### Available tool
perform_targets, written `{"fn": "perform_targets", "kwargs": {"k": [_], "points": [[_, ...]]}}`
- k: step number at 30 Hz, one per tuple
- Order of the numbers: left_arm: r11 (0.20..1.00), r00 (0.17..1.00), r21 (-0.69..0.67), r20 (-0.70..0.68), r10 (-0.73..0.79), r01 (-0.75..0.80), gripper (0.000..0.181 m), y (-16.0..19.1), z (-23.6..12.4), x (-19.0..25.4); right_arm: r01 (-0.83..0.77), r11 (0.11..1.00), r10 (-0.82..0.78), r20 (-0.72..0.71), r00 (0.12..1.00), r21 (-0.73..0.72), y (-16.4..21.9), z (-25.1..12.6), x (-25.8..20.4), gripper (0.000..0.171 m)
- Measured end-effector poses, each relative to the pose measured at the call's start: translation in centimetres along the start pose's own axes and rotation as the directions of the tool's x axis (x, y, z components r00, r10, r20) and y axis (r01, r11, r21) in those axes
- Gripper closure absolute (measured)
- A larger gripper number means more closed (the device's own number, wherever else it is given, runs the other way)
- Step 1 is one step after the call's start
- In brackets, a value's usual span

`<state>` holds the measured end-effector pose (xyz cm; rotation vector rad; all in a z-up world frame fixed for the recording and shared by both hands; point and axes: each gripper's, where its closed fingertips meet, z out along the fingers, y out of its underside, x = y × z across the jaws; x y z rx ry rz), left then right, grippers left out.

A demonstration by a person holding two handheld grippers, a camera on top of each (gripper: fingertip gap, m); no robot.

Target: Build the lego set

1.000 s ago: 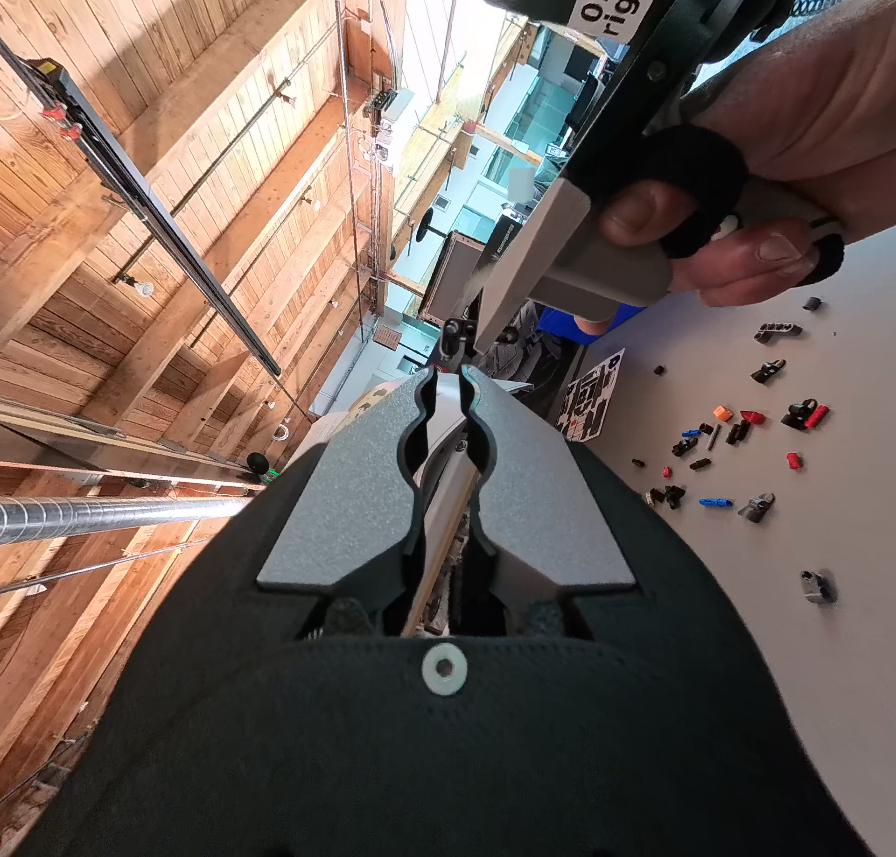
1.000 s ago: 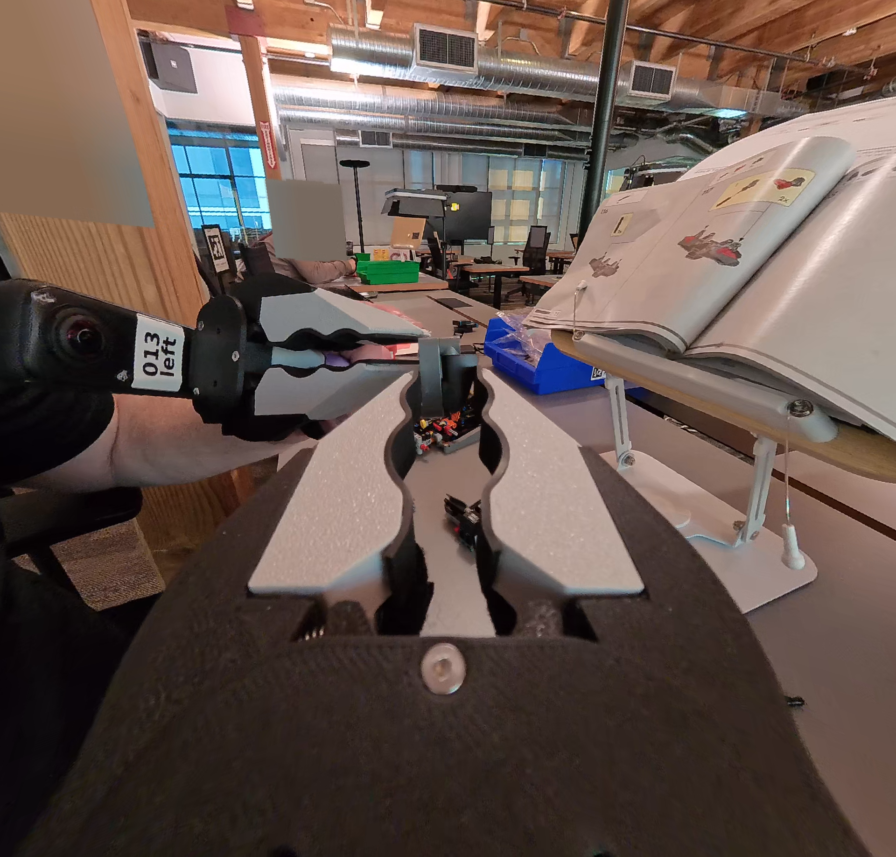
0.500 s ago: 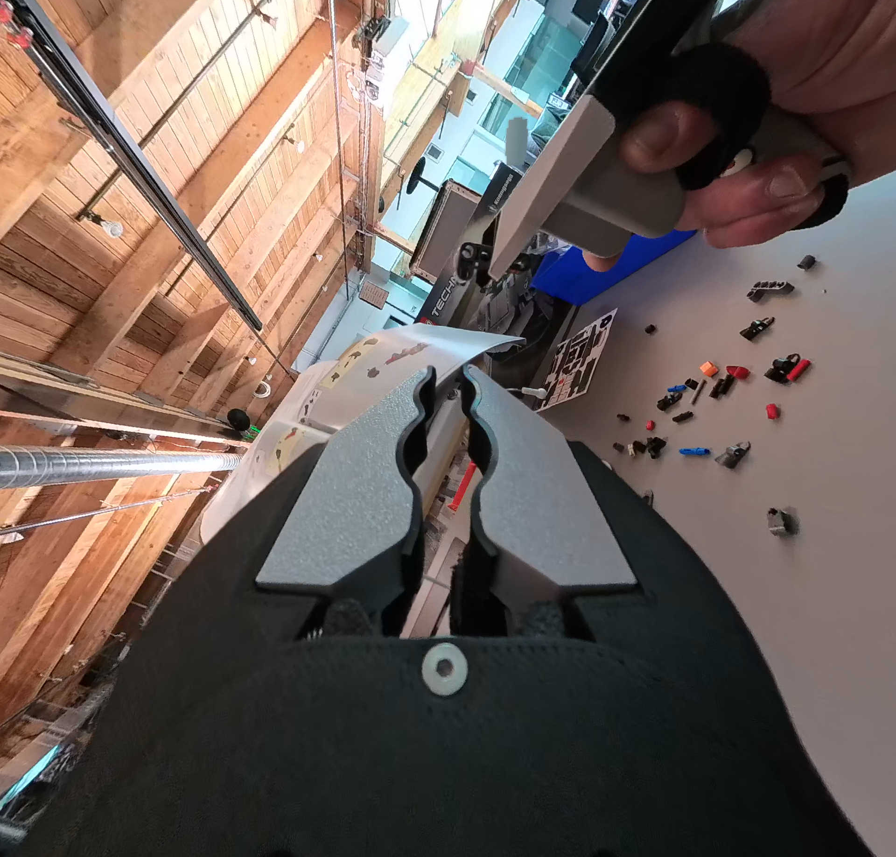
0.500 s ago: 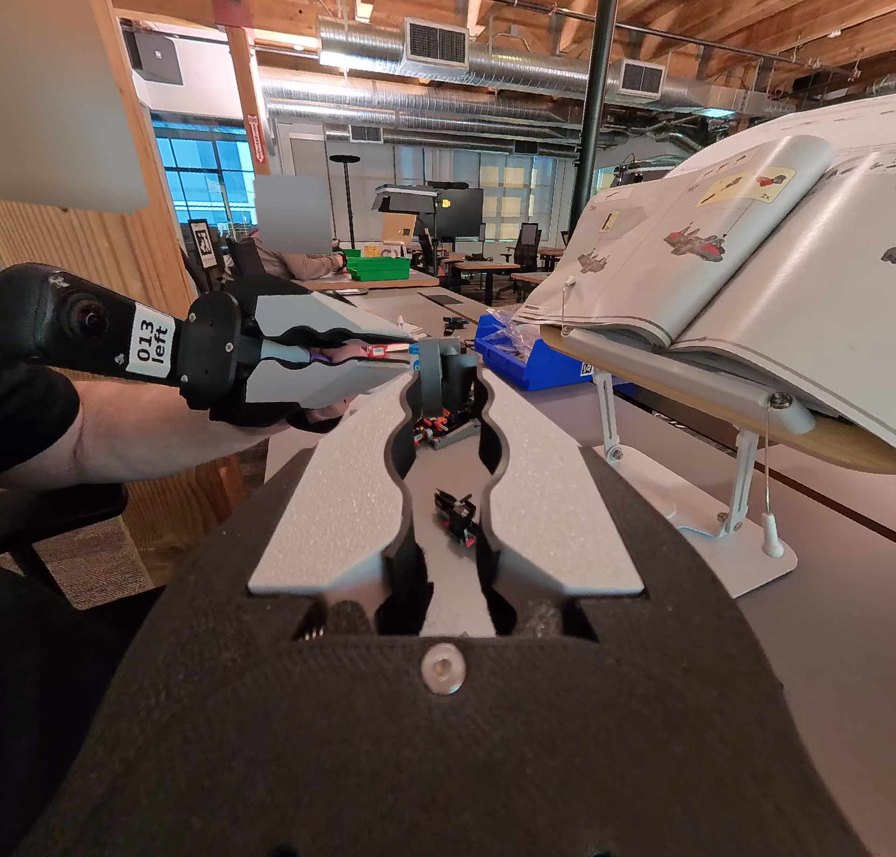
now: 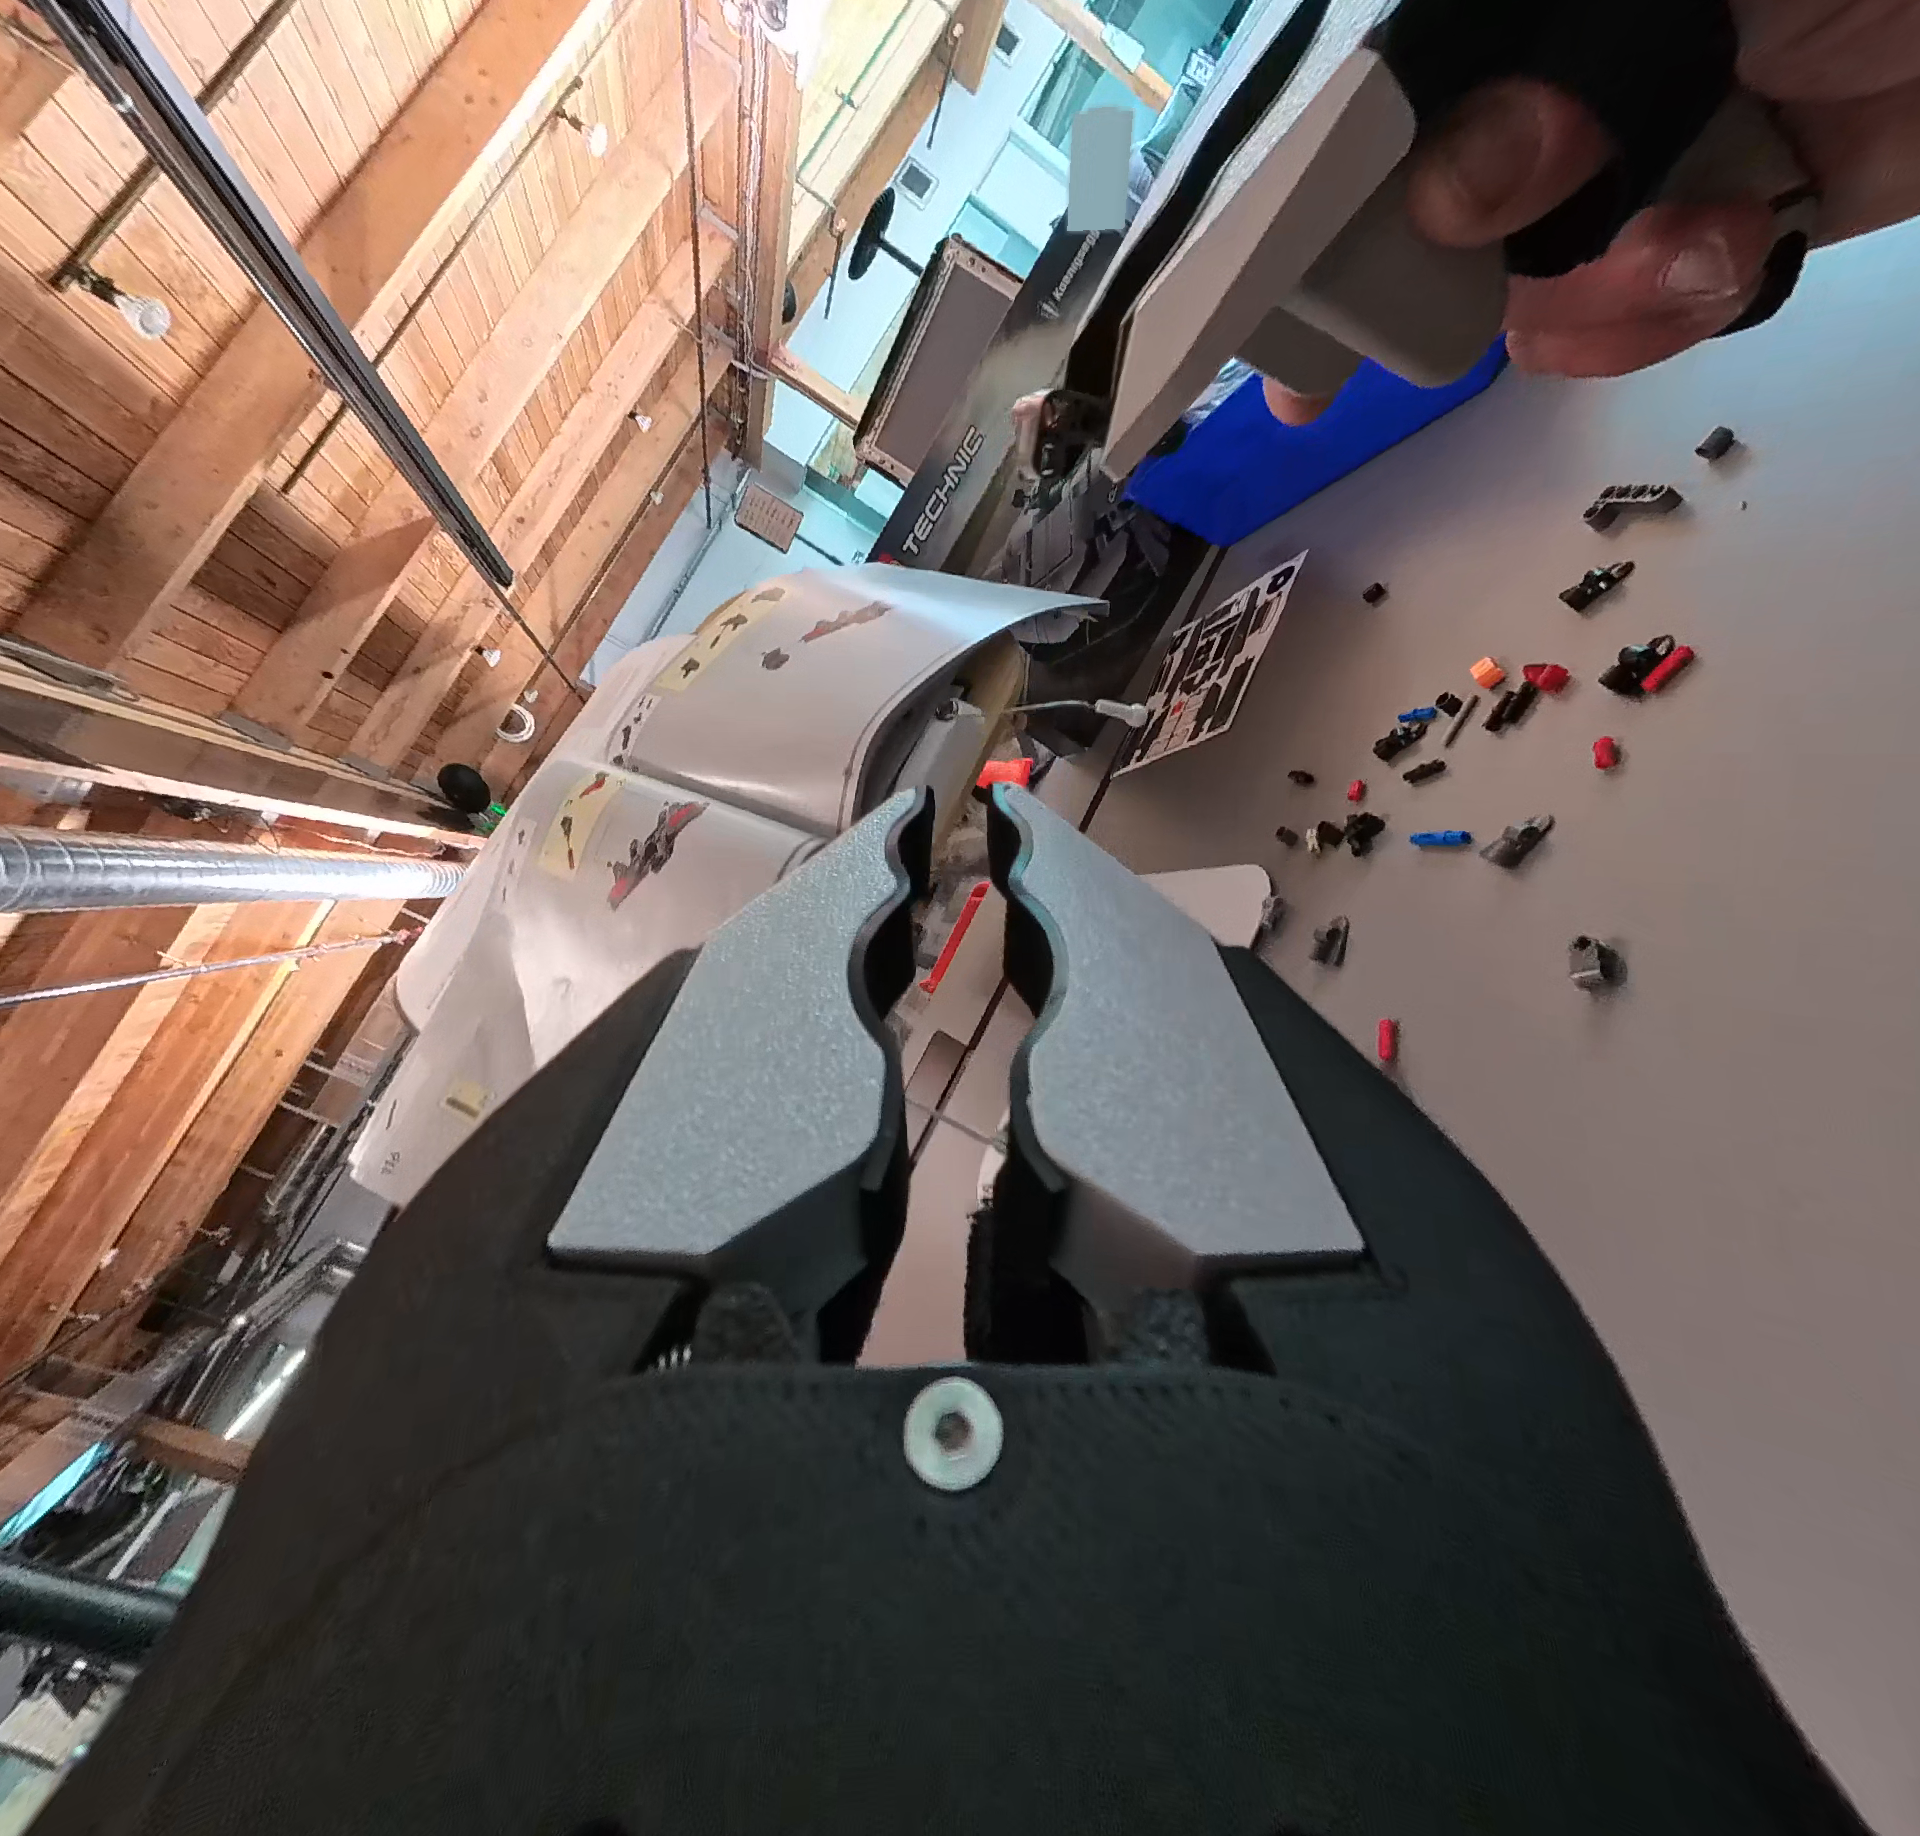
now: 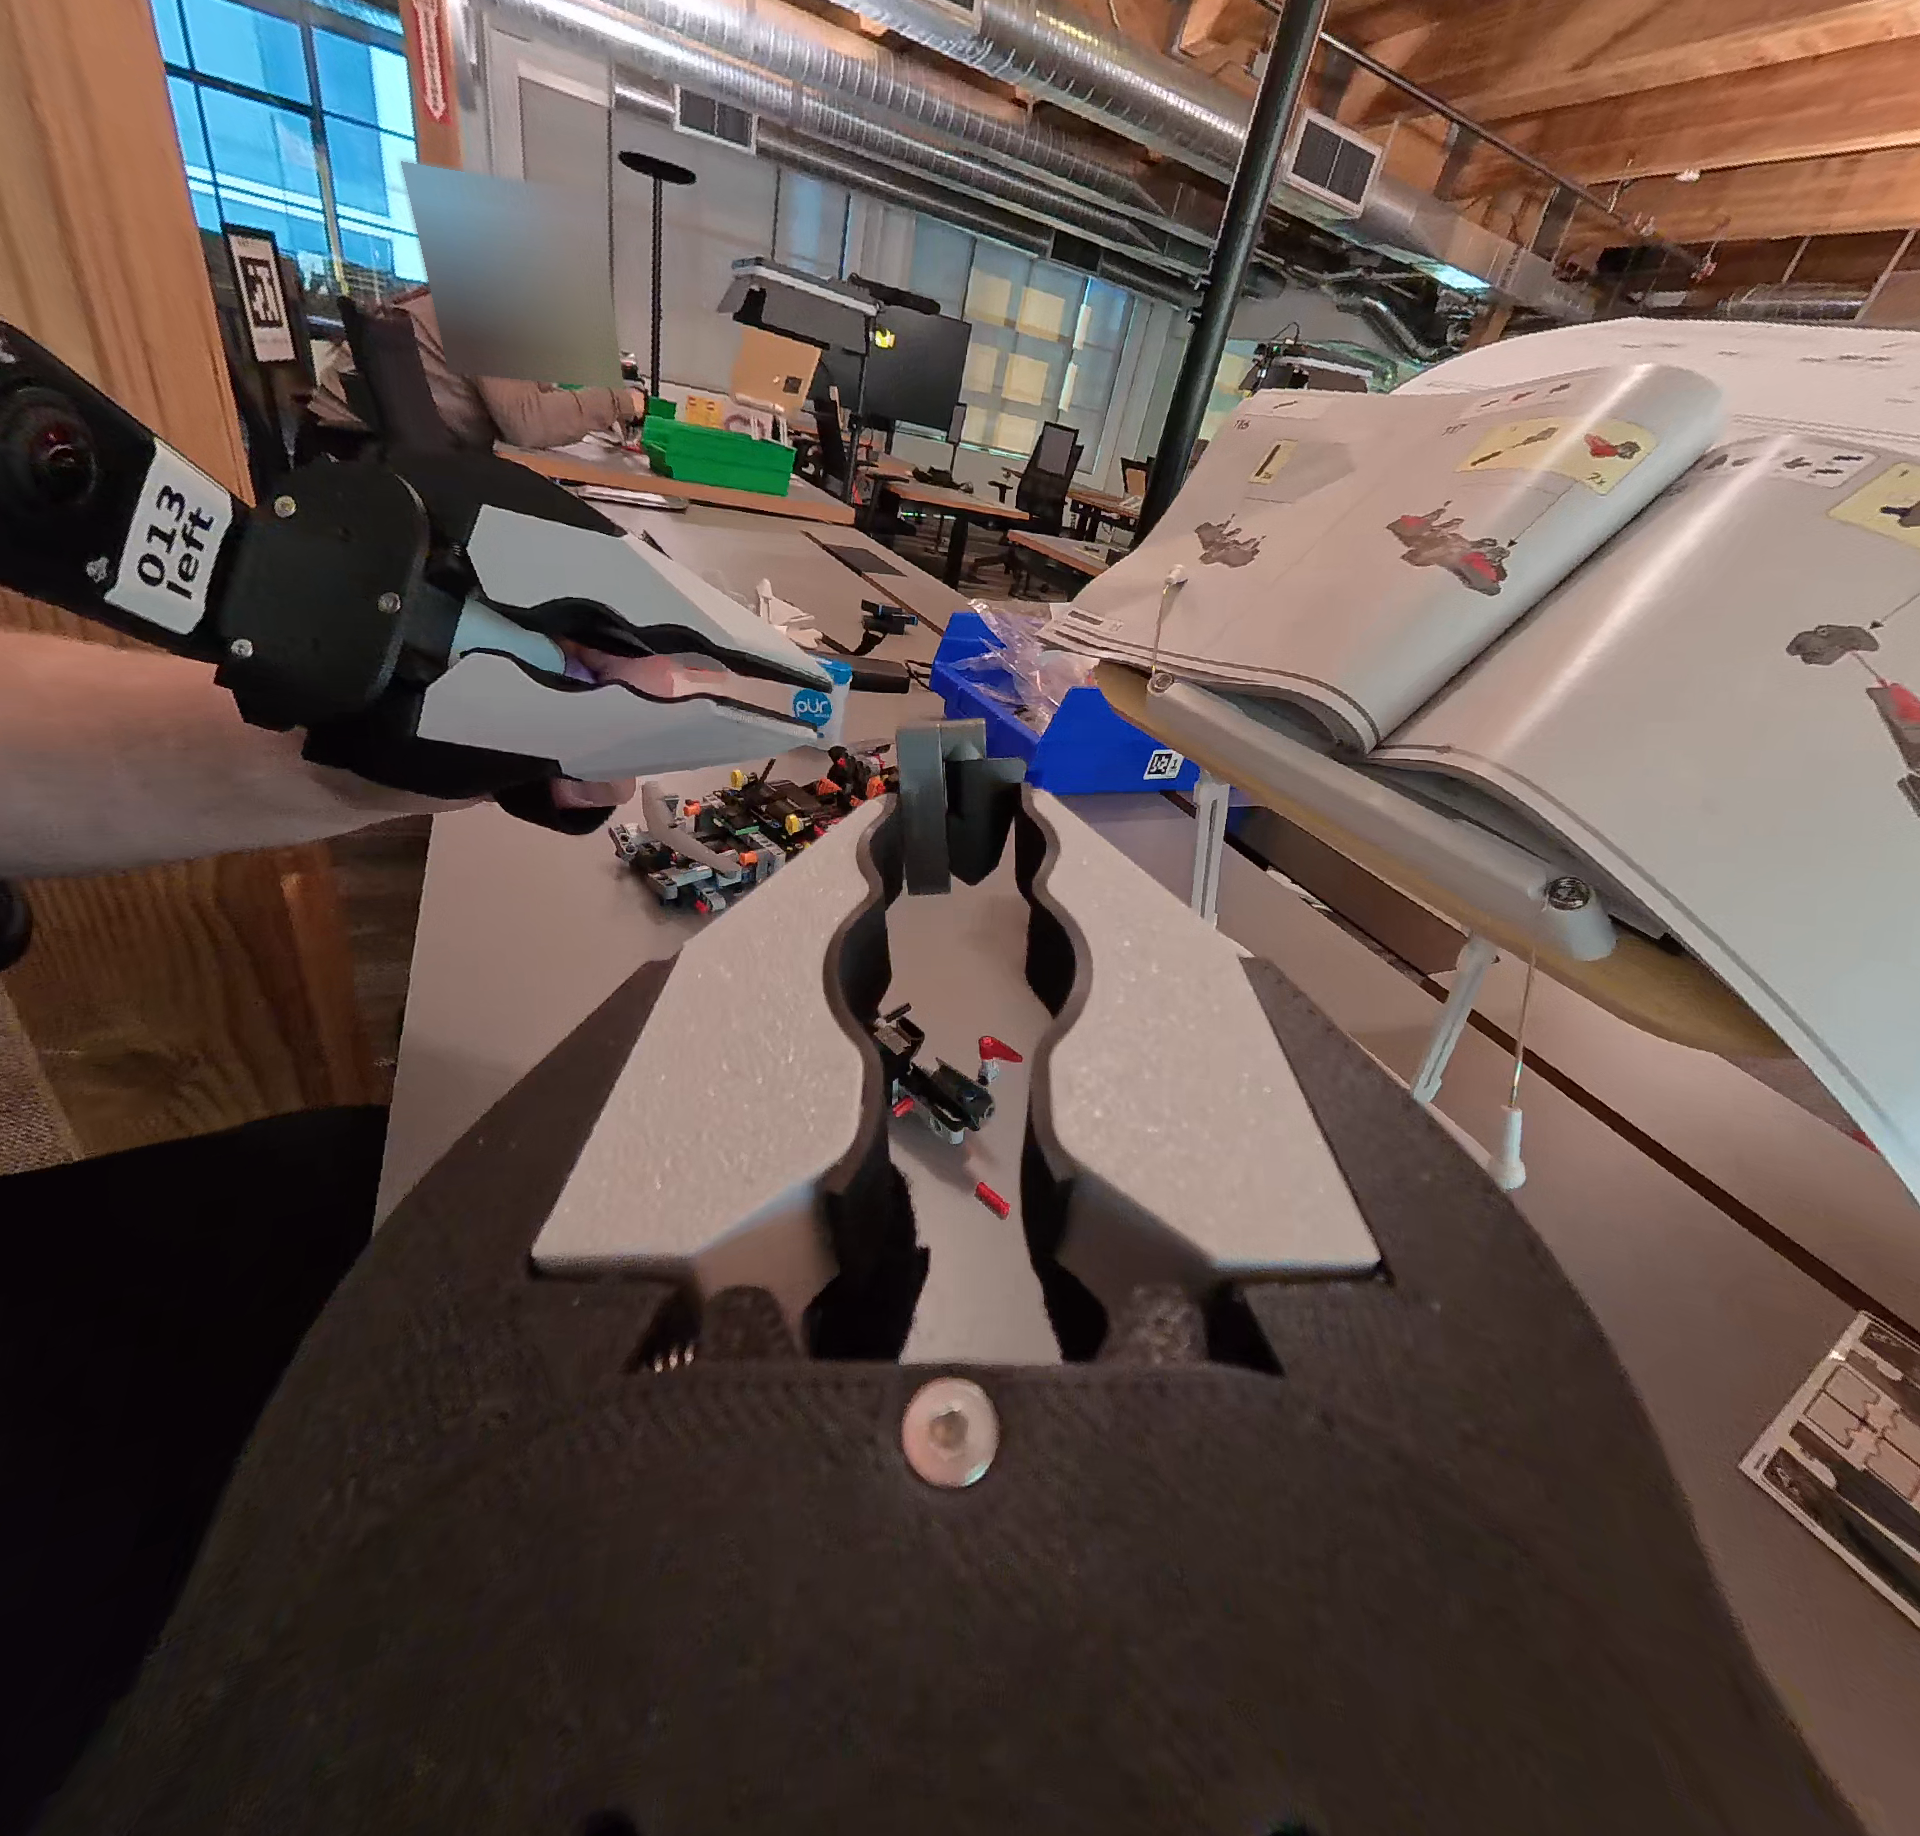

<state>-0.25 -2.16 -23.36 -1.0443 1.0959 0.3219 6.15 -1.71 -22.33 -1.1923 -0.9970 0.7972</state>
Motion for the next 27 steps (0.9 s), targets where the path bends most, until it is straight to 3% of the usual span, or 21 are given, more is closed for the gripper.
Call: {"fn": "perform_targets", "kwargs": {"k": [14, 27], "points": [[0.996, 0.998, -0.067, 0.038, -0.053, 0.056, 0.175, 2.4, -1.7, -1.1, 0.015, 0.999, -0.014, 0.016, 1.0, -0.032, 1.2, 0.9, -0.9, 0.153], [0.991, 0.998, -0.115, 0.027, -0.059, 0.062, 0.176, 4.2, -1.4, -1.1, -0.111, 0.994, 0.111, -0.005, 0.994, -0.014, 2.2, 0.4, 1.5, 0.153]]}}
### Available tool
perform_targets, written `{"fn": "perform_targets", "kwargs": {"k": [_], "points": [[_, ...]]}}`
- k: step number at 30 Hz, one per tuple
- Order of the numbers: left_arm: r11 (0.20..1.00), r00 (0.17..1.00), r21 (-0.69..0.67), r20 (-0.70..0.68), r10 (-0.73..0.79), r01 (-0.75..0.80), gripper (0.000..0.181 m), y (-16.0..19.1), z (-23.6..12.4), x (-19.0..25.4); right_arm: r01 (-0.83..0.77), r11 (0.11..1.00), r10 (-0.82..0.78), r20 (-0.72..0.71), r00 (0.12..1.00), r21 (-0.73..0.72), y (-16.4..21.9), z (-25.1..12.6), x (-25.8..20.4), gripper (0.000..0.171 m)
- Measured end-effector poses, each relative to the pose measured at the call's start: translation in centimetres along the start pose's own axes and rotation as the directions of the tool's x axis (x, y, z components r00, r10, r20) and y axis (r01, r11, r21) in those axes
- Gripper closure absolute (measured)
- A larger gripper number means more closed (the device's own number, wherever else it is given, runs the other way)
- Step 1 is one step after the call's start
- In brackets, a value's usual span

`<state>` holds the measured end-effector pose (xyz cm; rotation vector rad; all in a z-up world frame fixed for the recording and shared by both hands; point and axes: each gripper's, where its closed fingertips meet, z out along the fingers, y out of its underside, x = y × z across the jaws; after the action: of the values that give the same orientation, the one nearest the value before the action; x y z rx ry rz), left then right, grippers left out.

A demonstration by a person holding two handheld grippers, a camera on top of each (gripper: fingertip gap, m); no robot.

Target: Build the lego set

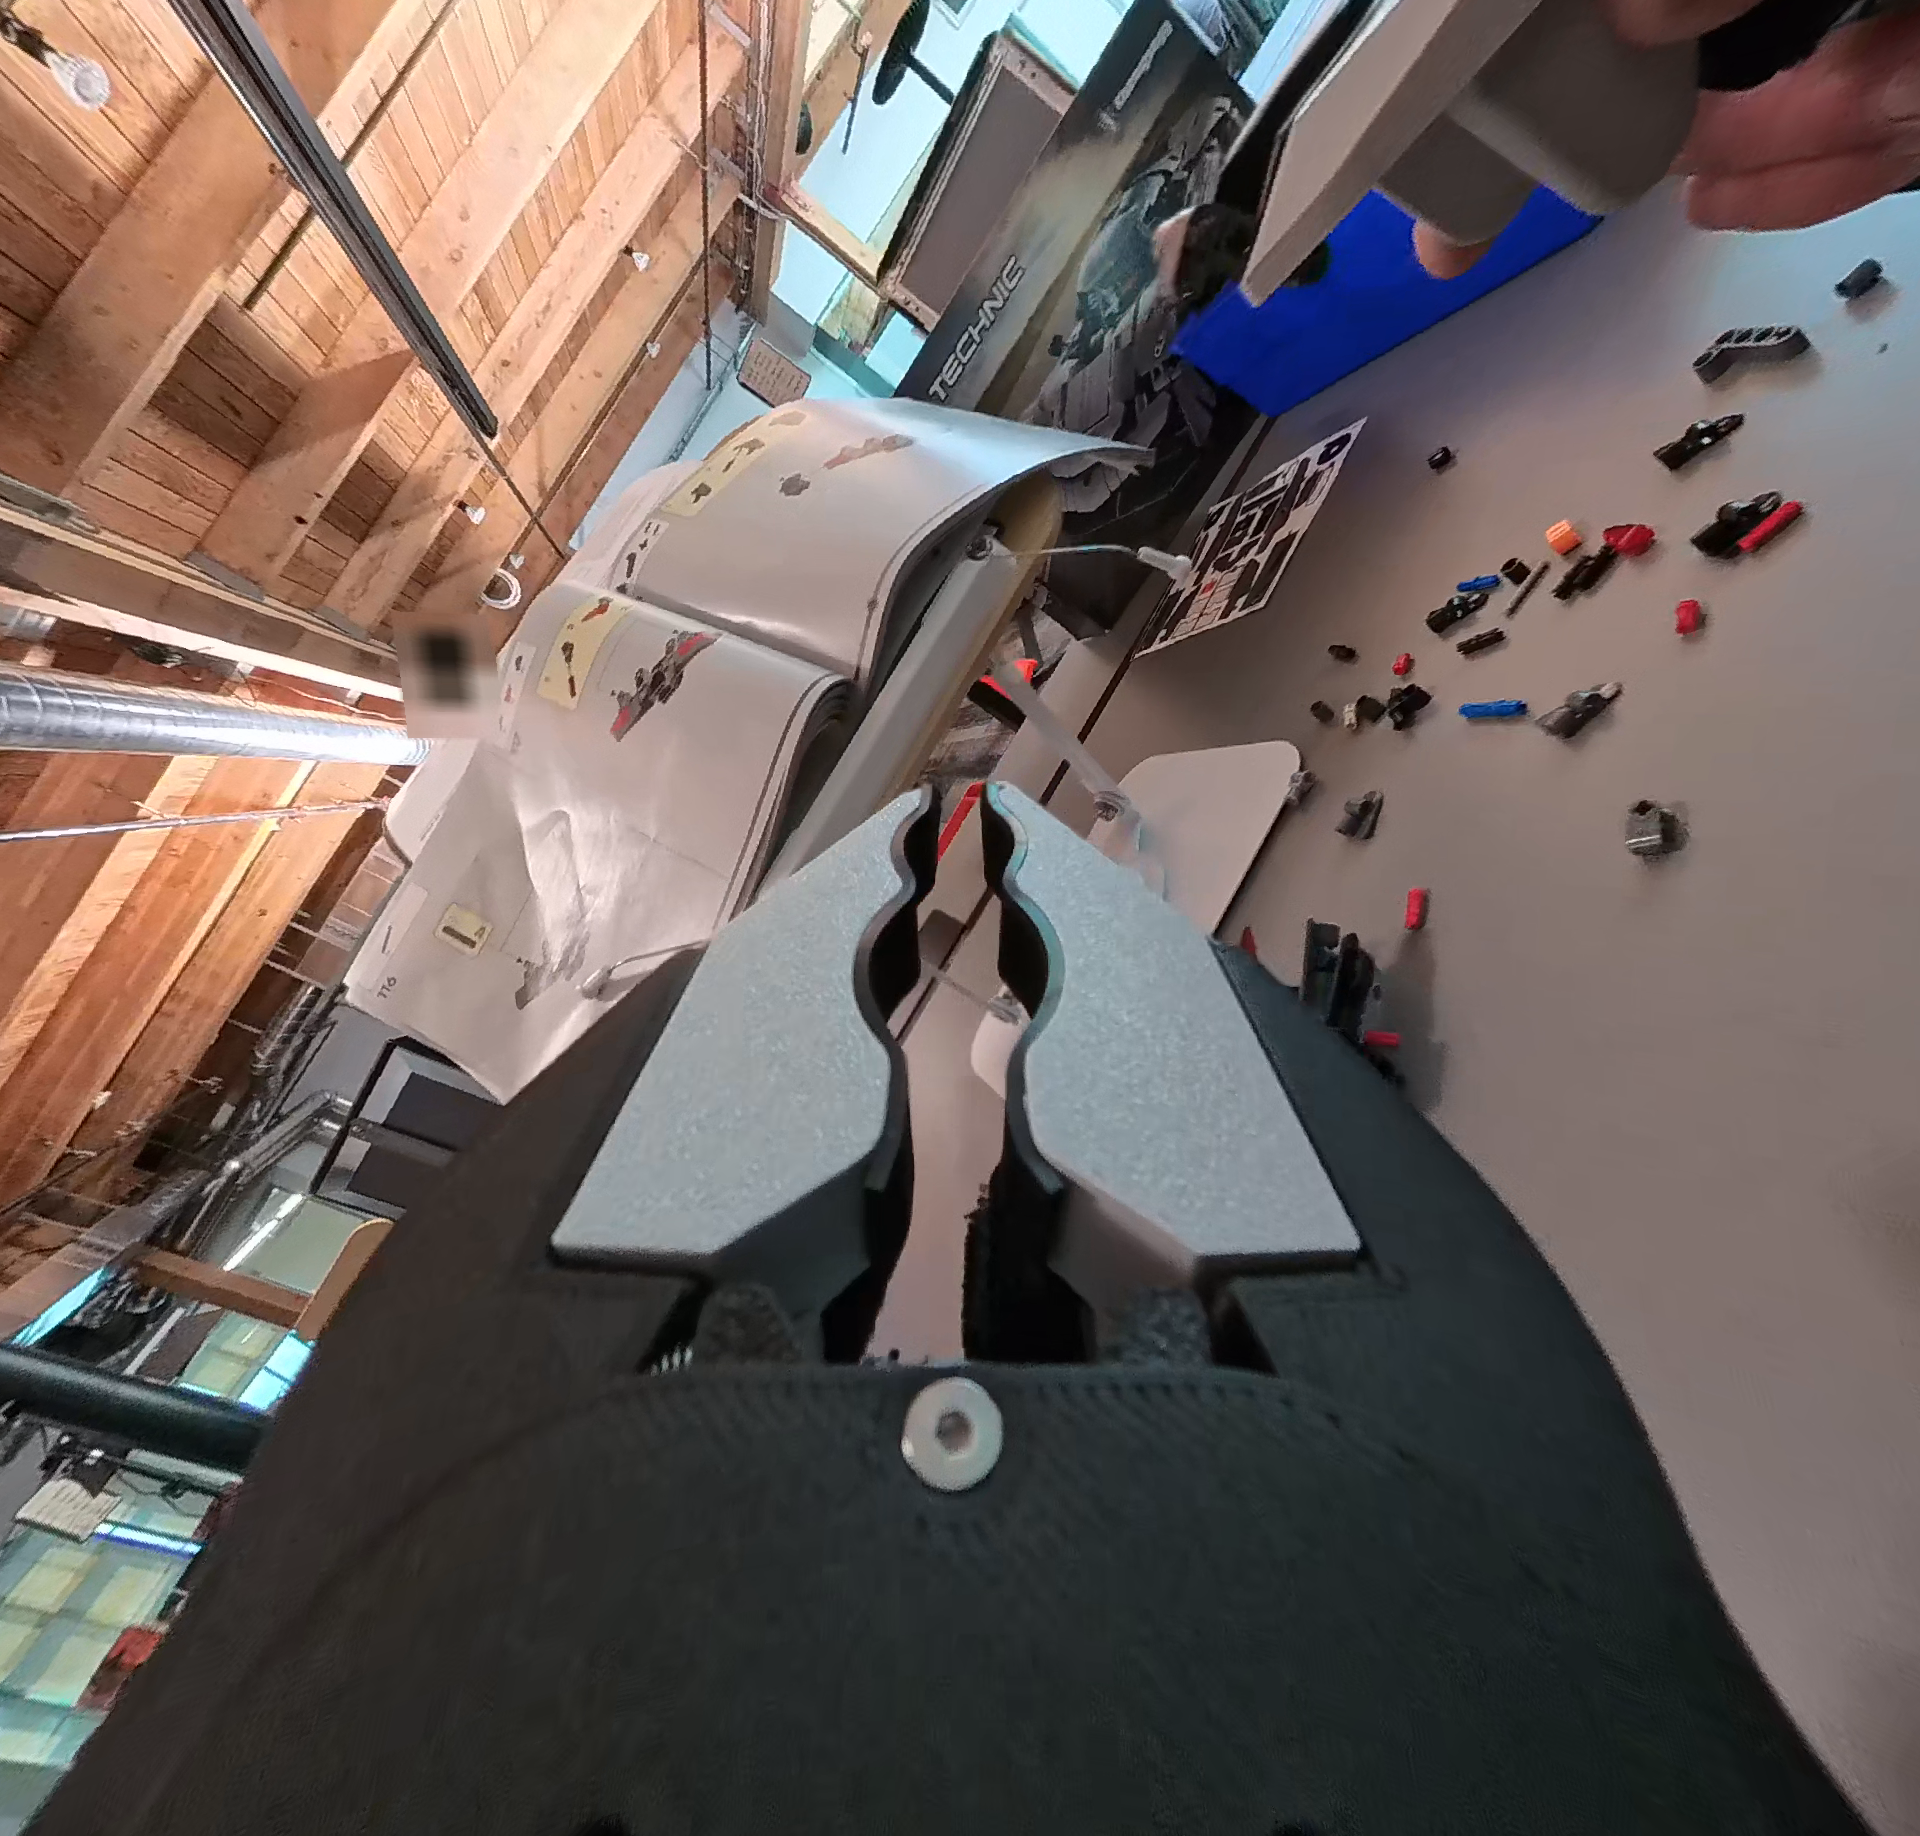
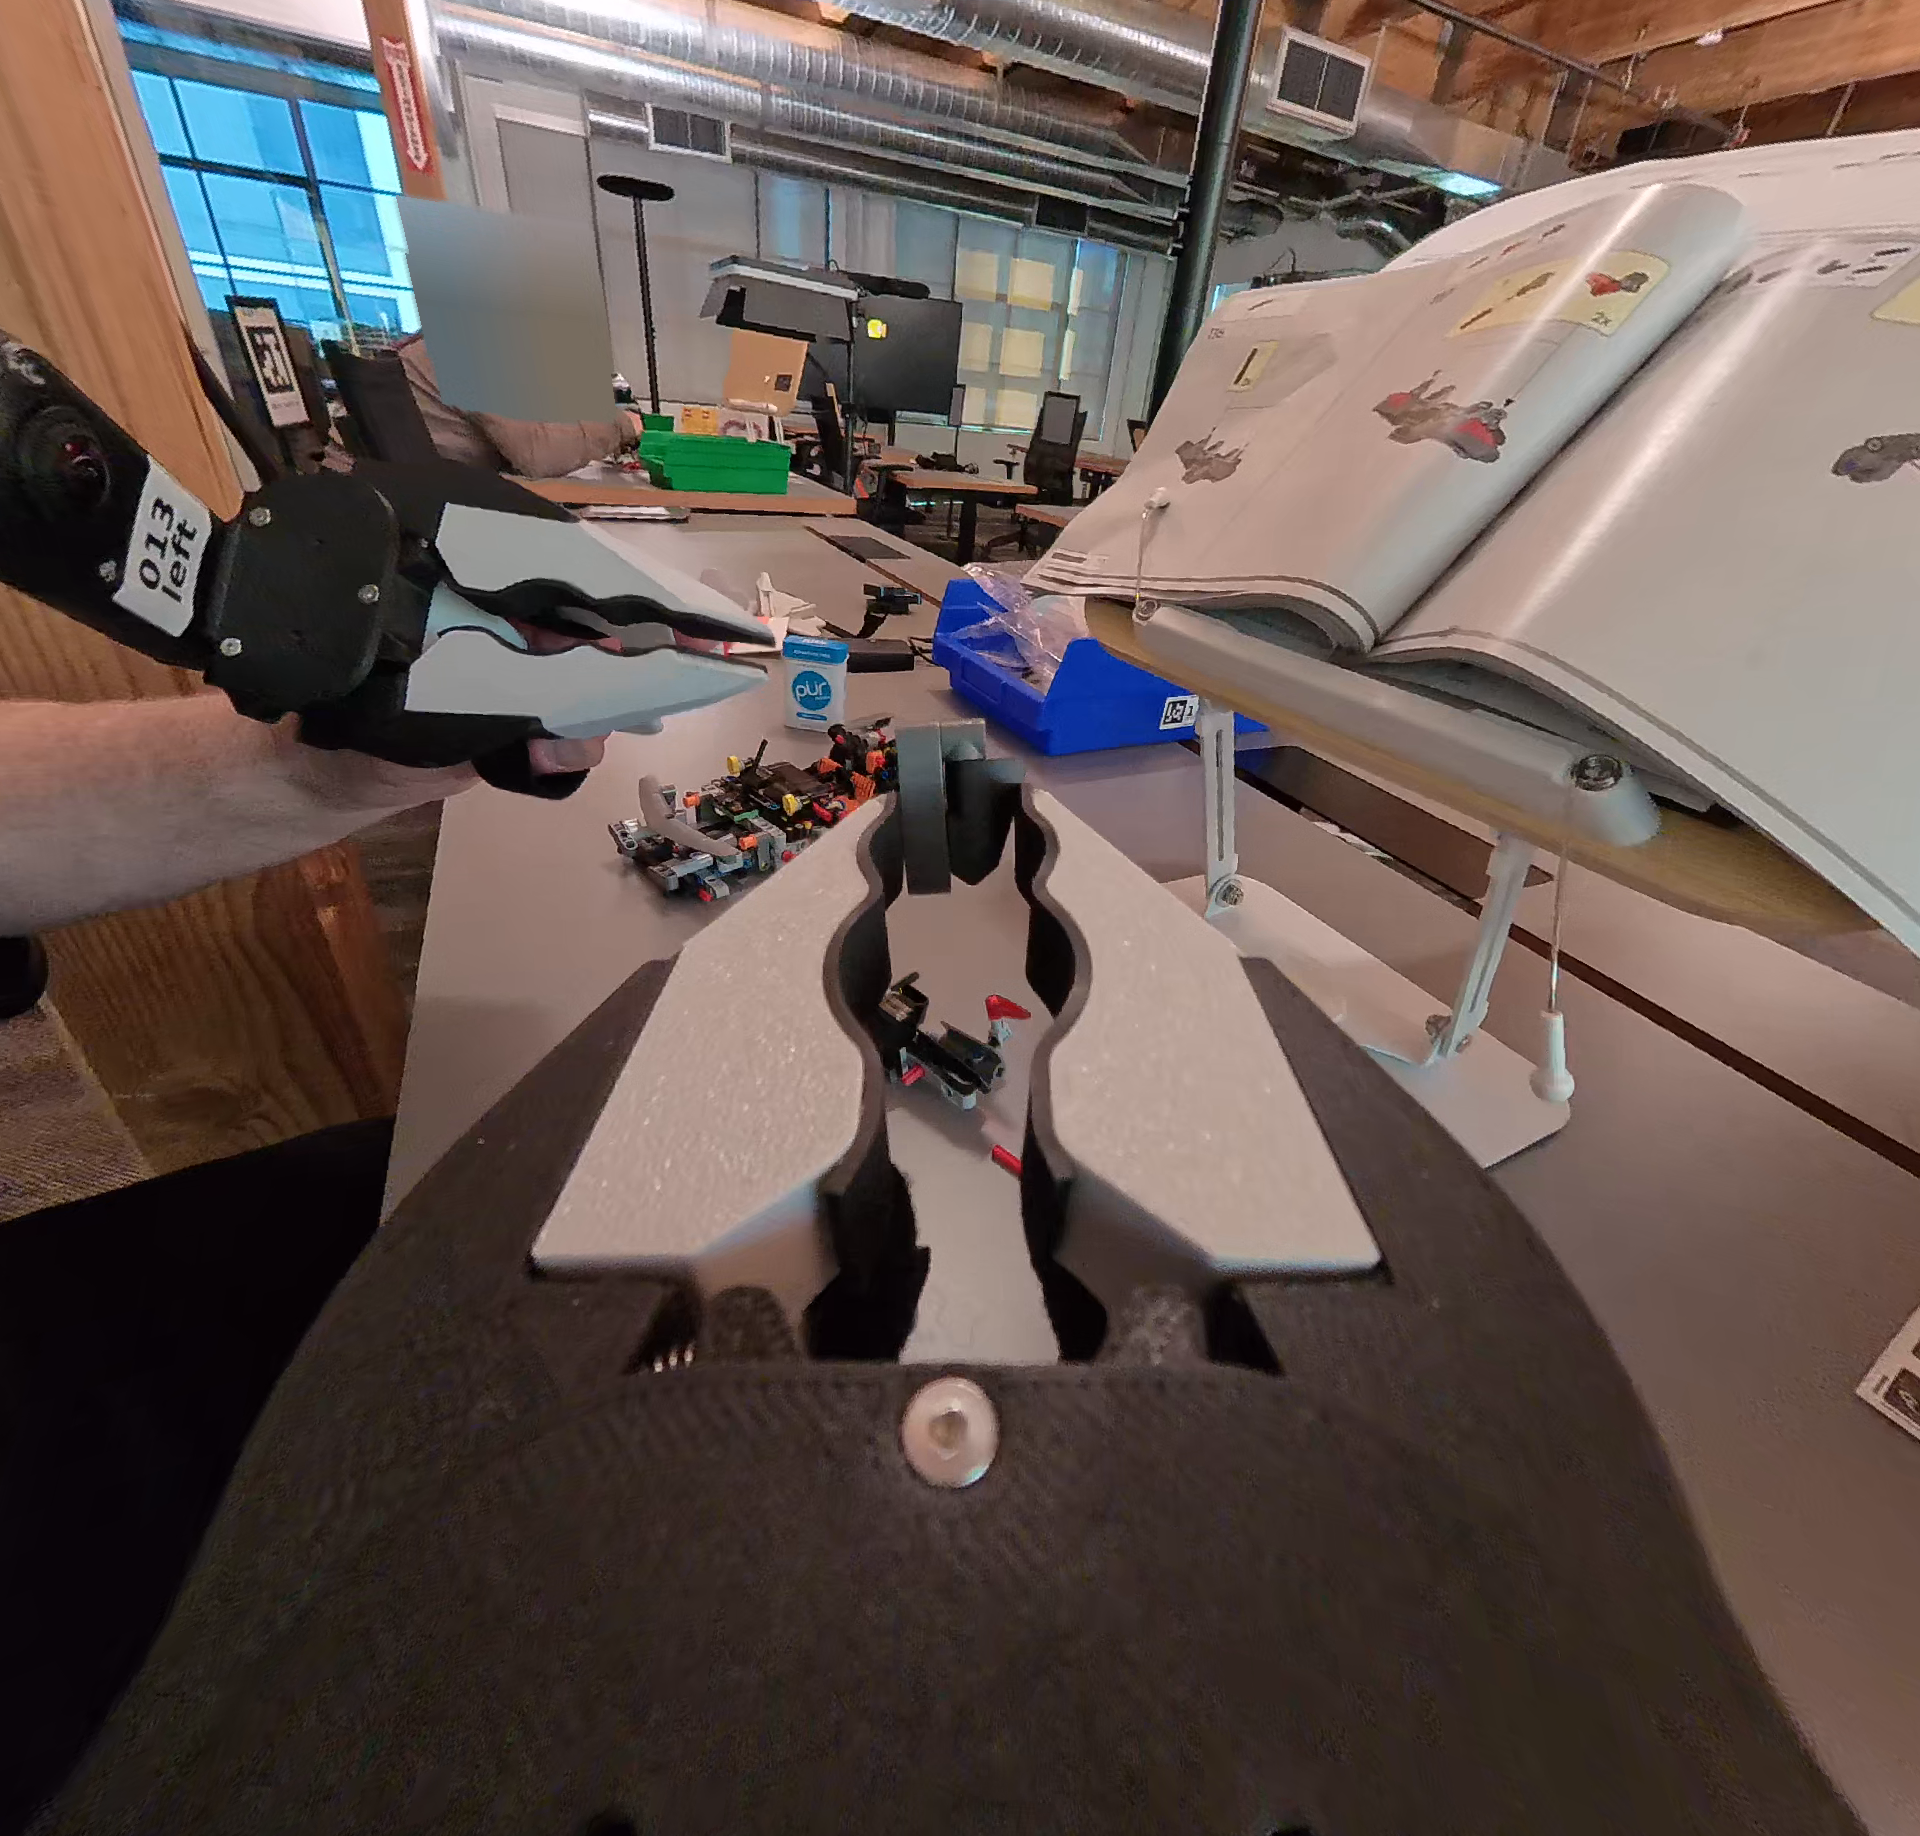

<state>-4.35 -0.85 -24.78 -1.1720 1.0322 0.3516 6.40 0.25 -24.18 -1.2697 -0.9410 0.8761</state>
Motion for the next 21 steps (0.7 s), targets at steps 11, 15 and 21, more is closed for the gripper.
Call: {"fn": "perform_targets", "kwargs": {"k": [11, 15, 21], "points": [[0.996, 0.996, -0.053, 0.064, -0.069, 0.072, 0.175, 2.4, -0.8, -3.4, -0.141, 0.989, 0.141, 0.007, 0.99, 0.038, 0.4, -0.4, 1.8, 0.153], [0.996, 0.996, -0.056, 0.06, -0.071, 0.074, 0.175, 2.6, -0.6, -3.3, -0.137, 0.99, 0.137, -0.002, 0.991, 0.045, 0.2, -0.6, 2.1, 0.153], [0.996, 0.997, -0.053, 0.043, -0.071, 0.073, 0.176, 2.5, -0.3, -2.6, -0.191, 0.98, 0.191, 0.02, 0.981, 0.059, 0.2, -0.8, 2.4, 0.153]]}}
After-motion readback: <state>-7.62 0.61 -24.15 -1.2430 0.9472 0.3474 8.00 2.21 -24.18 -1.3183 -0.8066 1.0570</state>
